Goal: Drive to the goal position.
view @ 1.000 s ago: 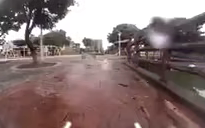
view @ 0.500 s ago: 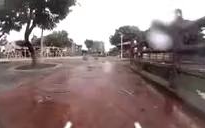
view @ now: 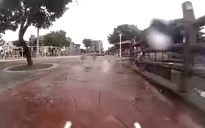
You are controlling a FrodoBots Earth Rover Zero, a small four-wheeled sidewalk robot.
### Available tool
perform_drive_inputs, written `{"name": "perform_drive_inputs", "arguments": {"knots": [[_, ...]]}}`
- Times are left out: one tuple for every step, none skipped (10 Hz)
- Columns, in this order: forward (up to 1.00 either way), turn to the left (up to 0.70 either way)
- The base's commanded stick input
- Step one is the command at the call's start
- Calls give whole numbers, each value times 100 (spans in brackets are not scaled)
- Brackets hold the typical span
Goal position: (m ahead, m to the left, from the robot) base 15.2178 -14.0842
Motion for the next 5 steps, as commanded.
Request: {"name": "perform_drive_inputs", "arguments": {"knots": [[50,0],[50,0],[50,0],[50,0],[50,0]]}}
